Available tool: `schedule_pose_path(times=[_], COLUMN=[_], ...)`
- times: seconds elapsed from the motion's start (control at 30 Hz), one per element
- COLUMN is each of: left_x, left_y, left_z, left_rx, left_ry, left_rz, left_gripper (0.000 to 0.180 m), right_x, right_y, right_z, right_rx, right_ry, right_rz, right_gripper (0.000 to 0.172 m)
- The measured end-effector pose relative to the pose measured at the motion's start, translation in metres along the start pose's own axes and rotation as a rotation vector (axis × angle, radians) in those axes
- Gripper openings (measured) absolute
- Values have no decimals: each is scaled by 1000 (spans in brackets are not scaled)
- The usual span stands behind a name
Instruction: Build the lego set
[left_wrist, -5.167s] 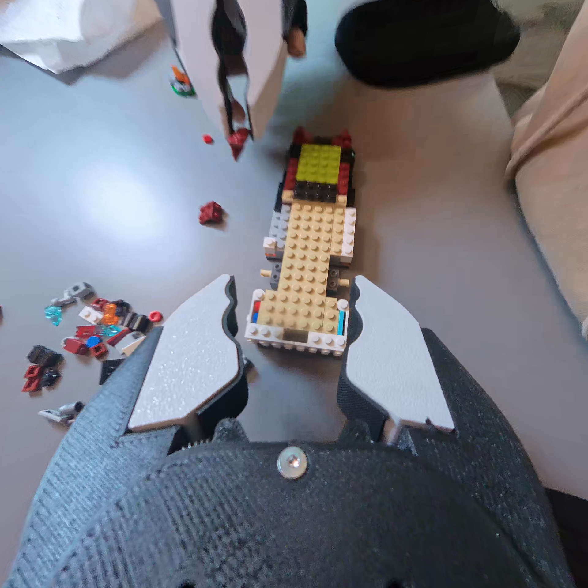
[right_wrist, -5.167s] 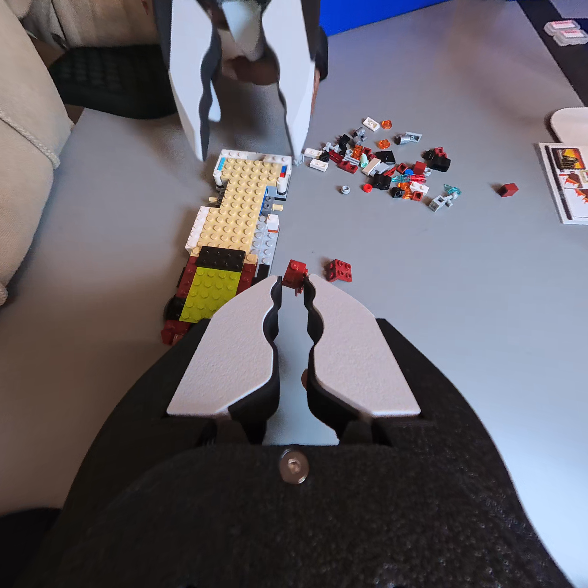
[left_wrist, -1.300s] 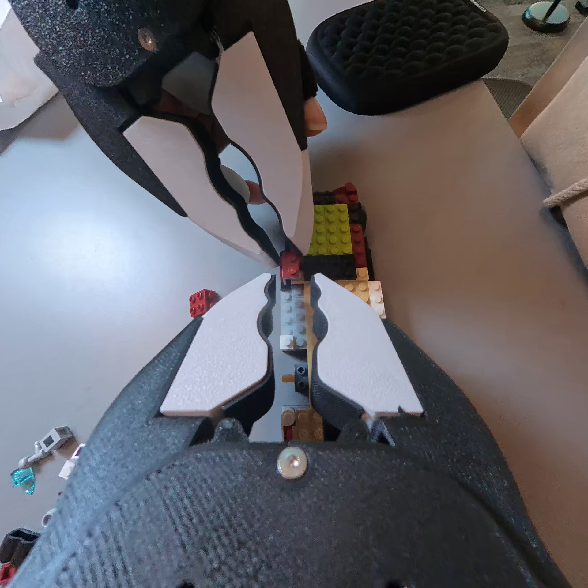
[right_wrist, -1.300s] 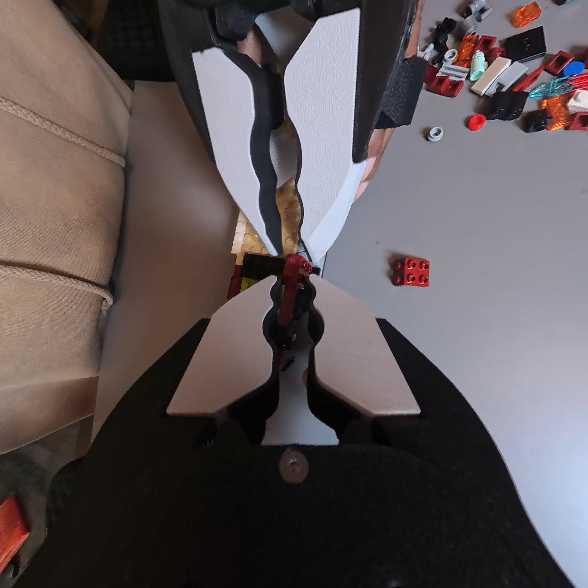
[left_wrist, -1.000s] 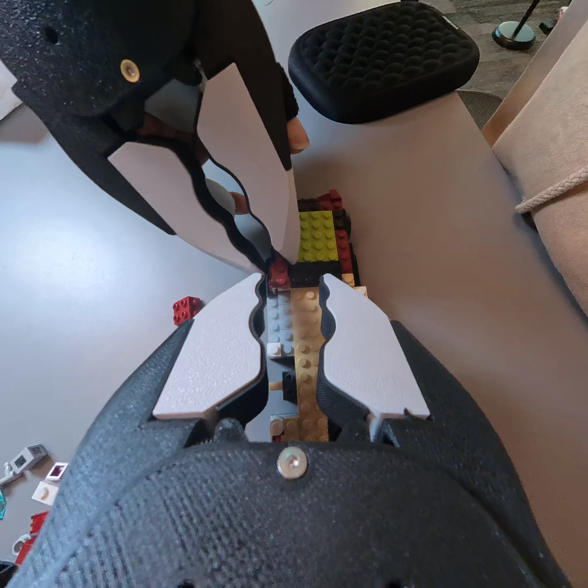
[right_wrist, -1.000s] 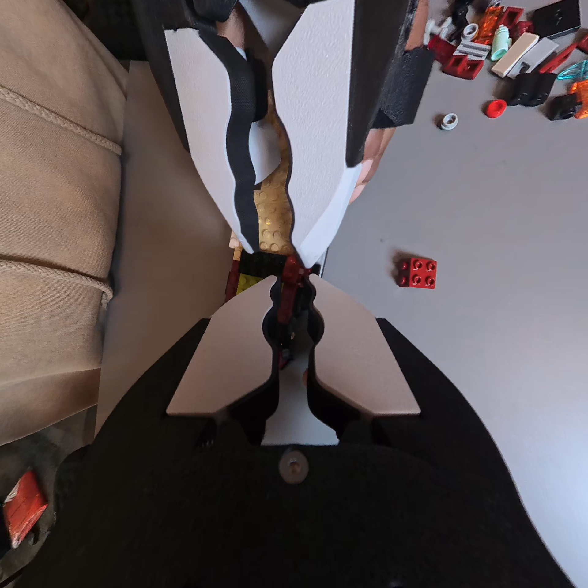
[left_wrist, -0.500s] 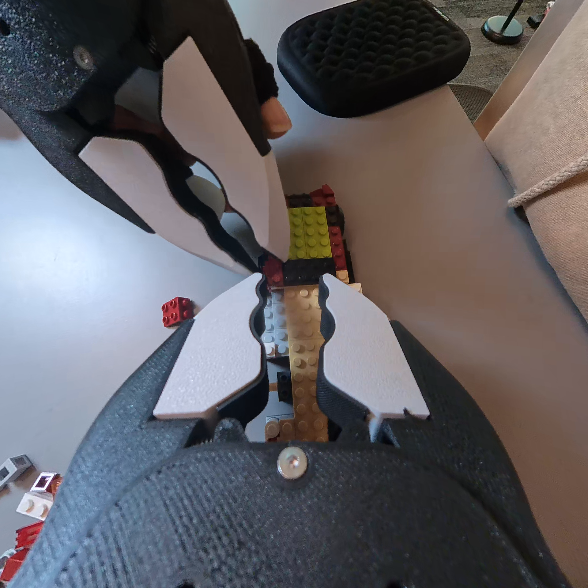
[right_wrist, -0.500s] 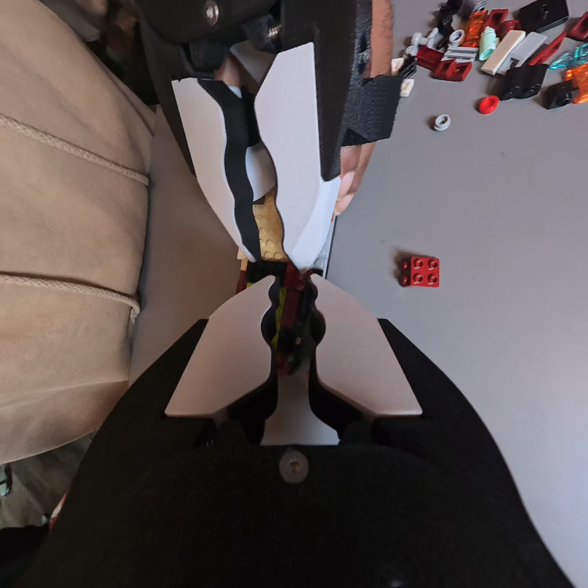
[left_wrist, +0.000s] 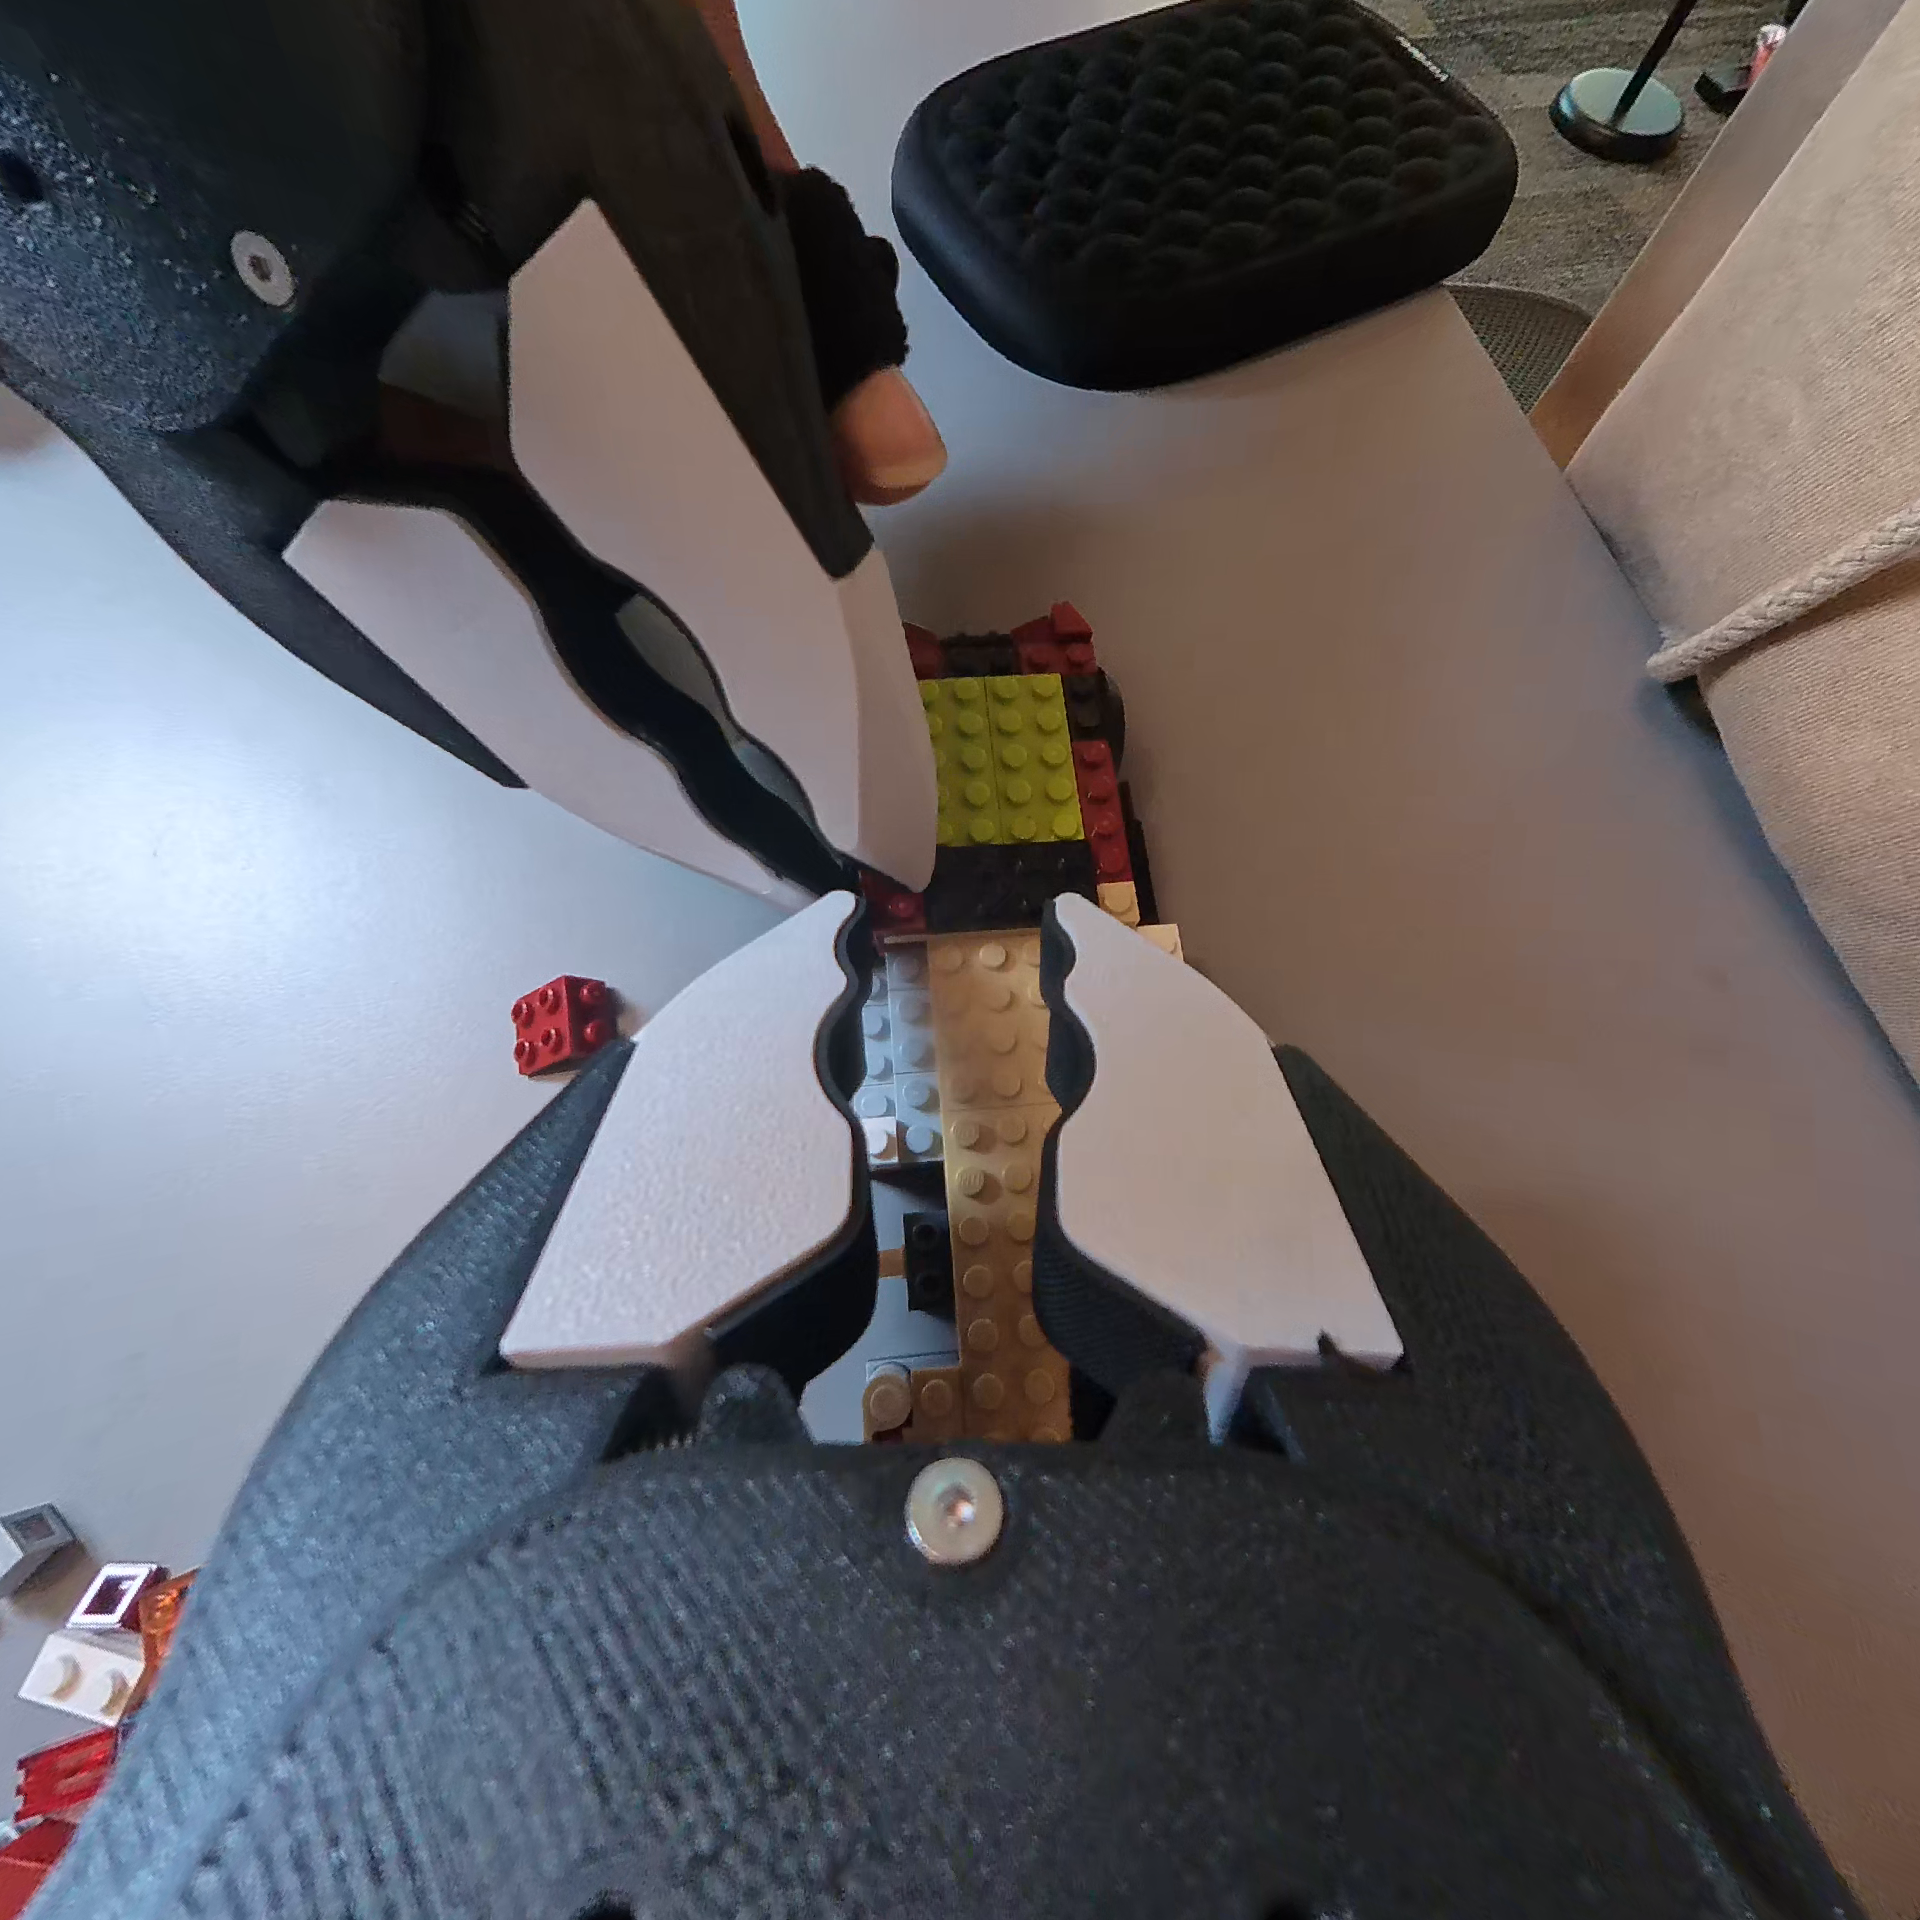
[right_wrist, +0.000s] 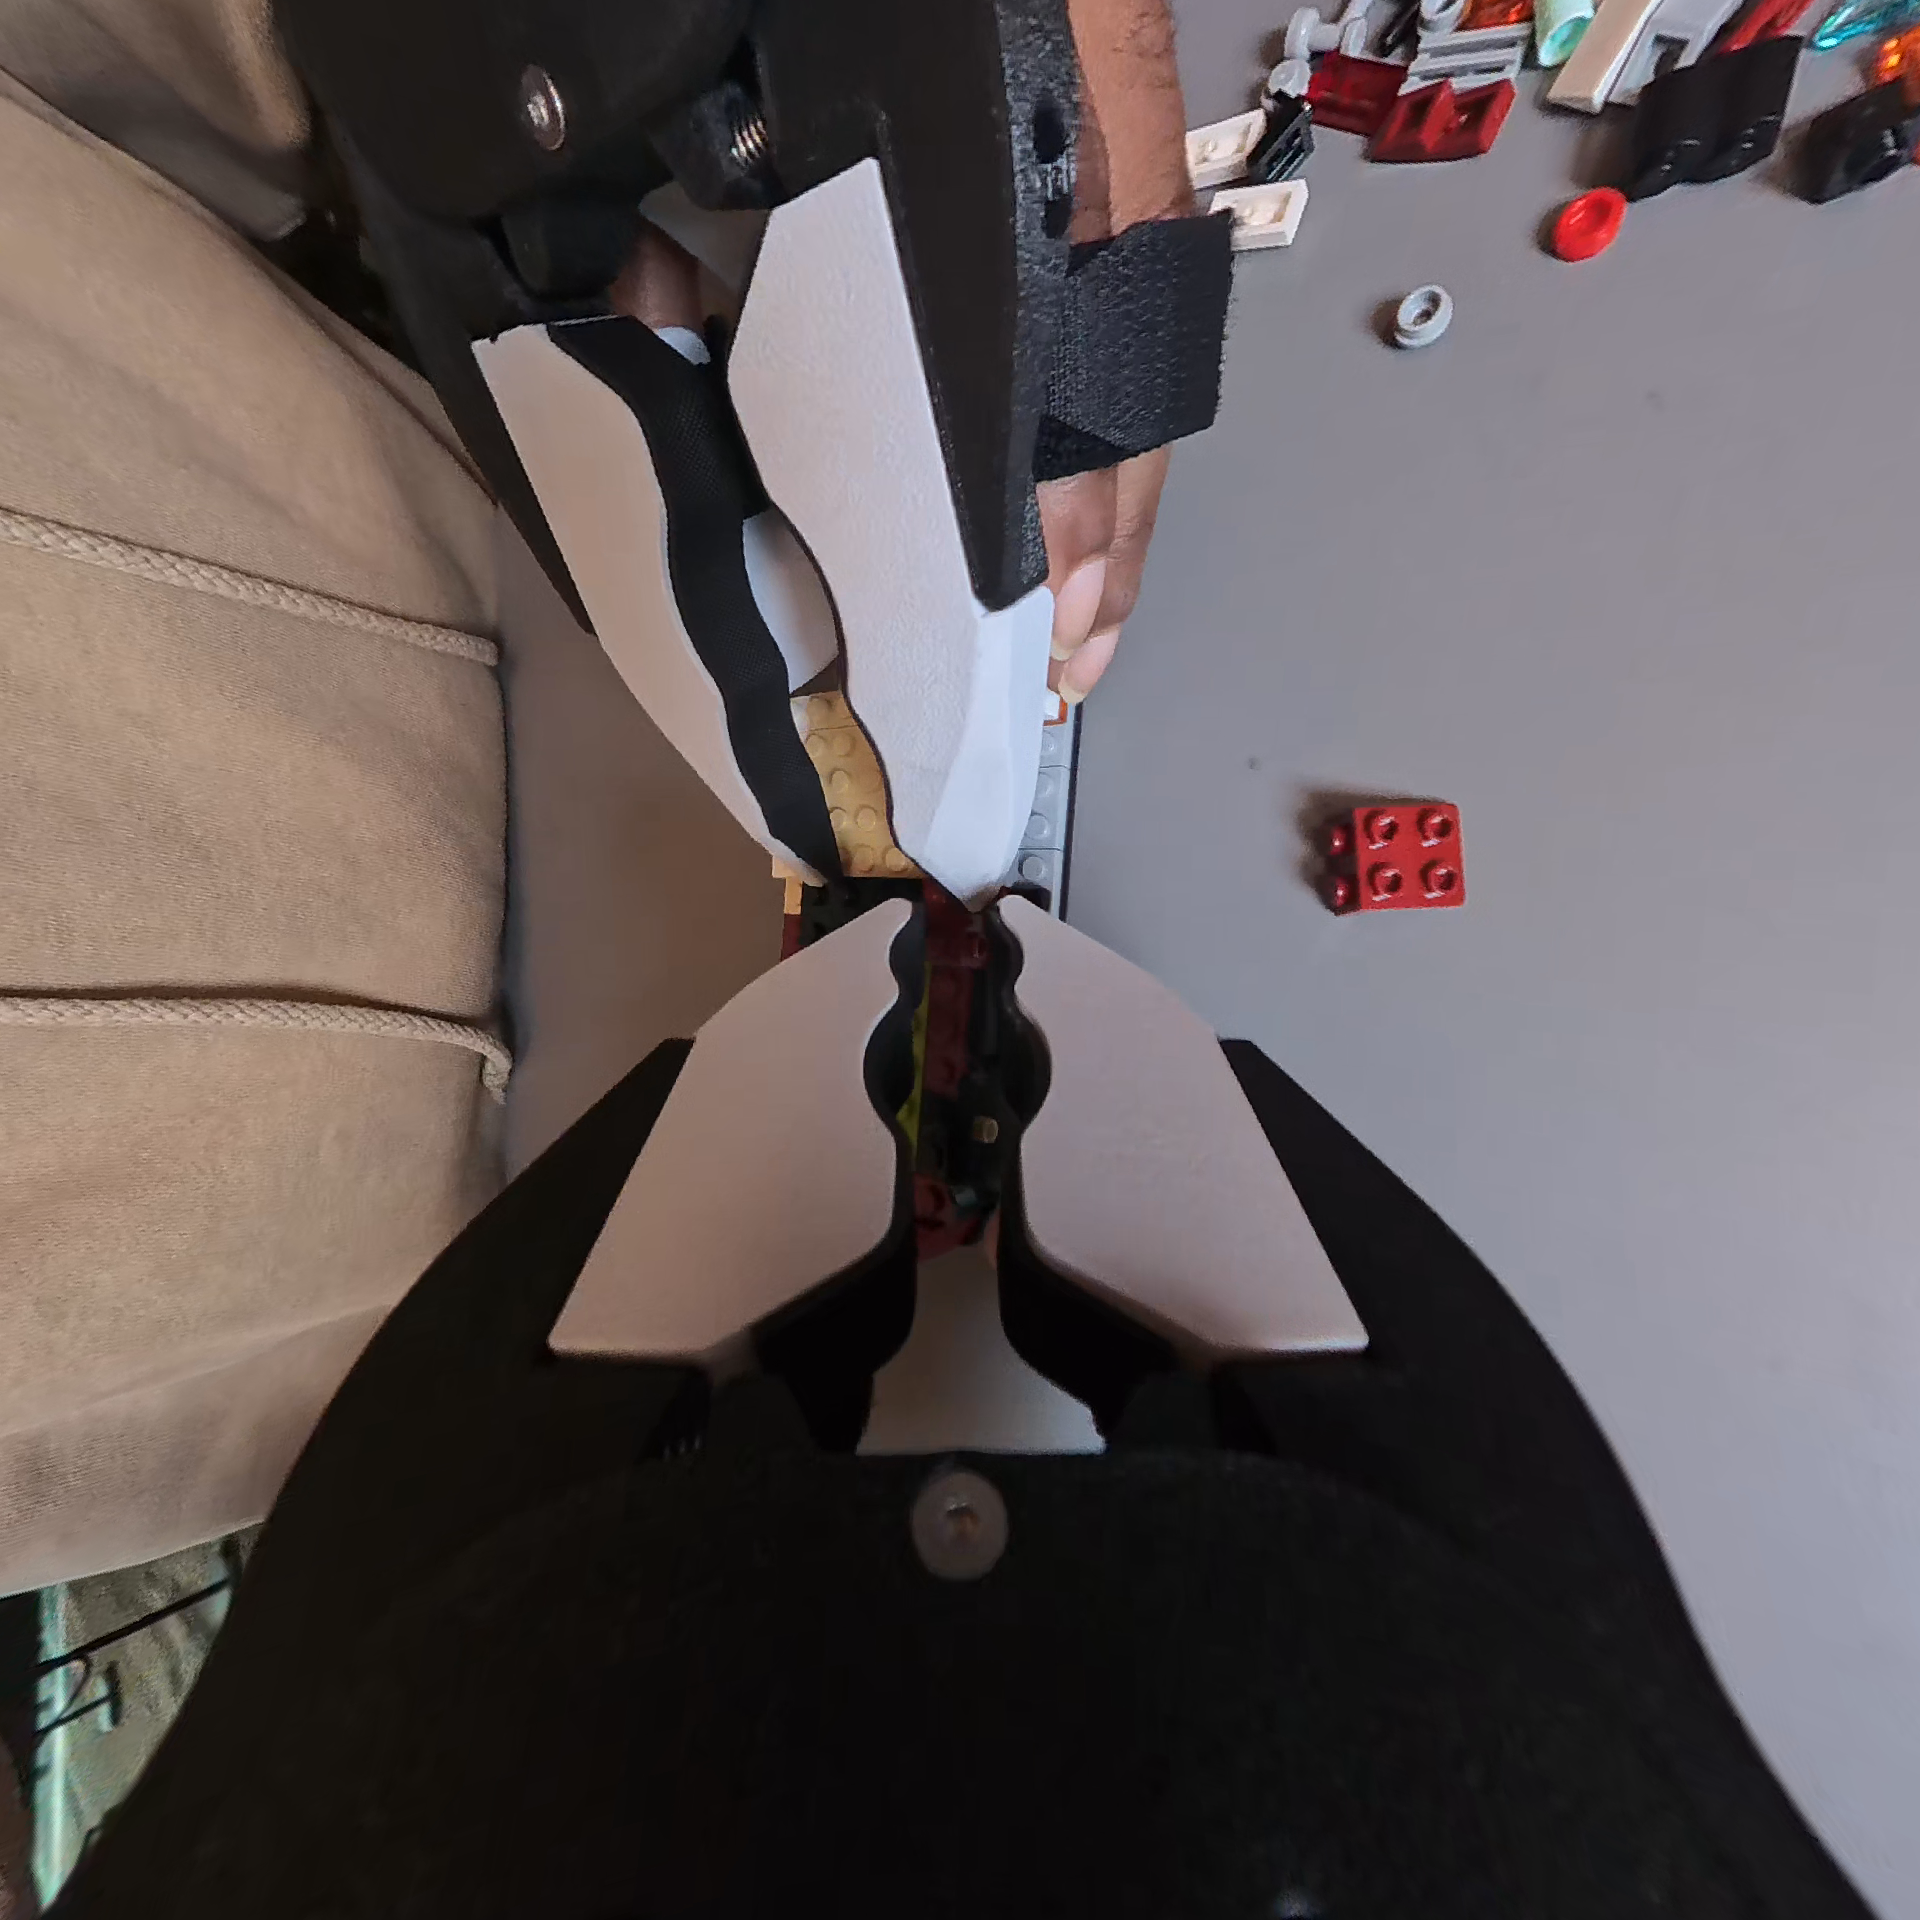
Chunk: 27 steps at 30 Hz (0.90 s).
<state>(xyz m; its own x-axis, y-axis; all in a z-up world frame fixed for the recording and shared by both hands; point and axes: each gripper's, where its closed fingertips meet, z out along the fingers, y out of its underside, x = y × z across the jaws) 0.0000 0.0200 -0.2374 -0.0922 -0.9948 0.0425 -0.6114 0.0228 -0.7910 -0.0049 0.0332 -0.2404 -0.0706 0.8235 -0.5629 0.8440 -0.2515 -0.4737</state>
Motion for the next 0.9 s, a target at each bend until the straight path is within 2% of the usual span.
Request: schedule_pose_path(times=[0.2, 0.33, 0.57, 0.63, 0.73, 0.83, 0.9], left_x=[-3, 2, 15, 20, 20, 14, 14], left_y=[-1, 4, 53, 62, 69, 67, 65], left_z=[-3, -25, -53, -57, -52, -49, -46], left_rx=[-9, -61, -231, -232, -205, -188, -169], left_ry=[-48, -120, -301, -303, -304, -336, -338], left_rz=[14, -36, -59, -83, -90, -73, -69], left_gripper=[35, 54, 94, 95, 86, 72, 72], right_x=[1, 1, 0, -1, -1, -3, -5], right_y=[0, 1, 2, 3, 3, 2, 1], right_z=[1, 1, 1, 2, 3, 6, 8], right_rx=[-7, -44, -89, -107, -98, -86, -99], right_ry=[1, 15, 47, 58, 11, -44, -70], right_rz=[32, 30, 4, -4, 43, 92, 113], right_gripper=[10, 10, 9, 10, 10, 10, 10])
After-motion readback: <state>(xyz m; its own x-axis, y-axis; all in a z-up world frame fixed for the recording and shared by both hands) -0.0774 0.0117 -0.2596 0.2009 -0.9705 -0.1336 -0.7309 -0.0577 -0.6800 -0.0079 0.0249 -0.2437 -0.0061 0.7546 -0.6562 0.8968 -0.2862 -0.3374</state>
